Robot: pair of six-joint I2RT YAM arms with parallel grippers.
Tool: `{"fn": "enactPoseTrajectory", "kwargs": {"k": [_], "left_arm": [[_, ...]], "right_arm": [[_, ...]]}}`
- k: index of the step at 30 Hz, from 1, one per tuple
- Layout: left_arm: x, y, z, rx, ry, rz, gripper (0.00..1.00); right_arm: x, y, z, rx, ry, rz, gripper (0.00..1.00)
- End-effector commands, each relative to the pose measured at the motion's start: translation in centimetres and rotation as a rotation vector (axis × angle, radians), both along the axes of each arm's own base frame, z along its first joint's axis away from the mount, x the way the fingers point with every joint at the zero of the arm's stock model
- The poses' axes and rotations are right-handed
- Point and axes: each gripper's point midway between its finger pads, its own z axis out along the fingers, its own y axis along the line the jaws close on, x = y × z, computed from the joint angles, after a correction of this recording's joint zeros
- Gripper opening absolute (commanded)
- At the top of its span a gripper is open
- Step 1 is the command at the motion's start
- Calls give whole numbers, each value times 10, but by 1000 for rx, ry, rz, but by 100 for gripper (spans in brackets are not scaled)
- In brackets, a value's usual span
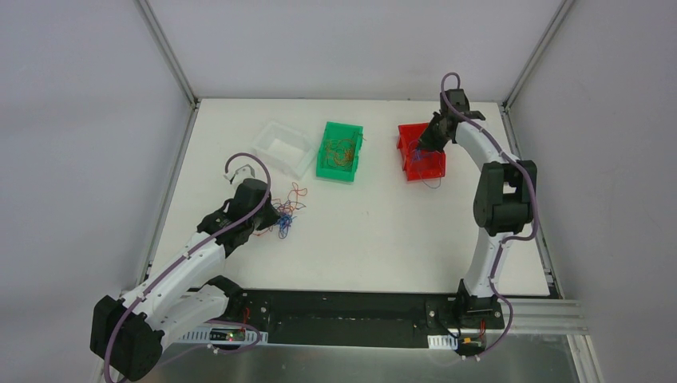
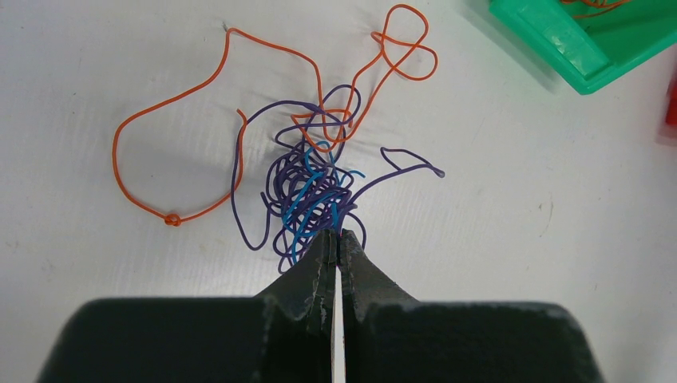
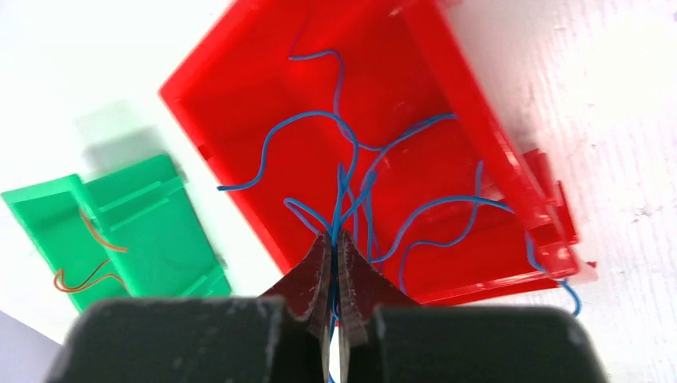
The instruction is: Untangle the cables
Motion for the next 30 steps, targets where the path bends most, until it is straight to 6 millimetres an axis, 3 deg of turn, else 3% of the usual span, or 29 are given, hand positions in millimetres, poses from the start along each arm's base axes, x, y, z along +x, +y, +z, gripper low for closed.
{"fn": "enactPoseTrajectory", "kwargs": {"k": [1,7,17,21,30], "left_arm": [[7,-4,16,-10,-56,-3,0],[9,-5,16,-8,-51,-4,0],[8,-6,14,-11,-47,-12,0],[6,-4,13,-11,-48,-8,0],[7,-6,11,-9,-38,-14,0]], "right_arm": [[11,11,72,-28,-162,26,0],[11,16,143,-48,-288,36,0],[36,32,205,15,-419,87,0],[41,28,203,33,-419,82,0],[33,6,159,176,-382,36,0]]}}
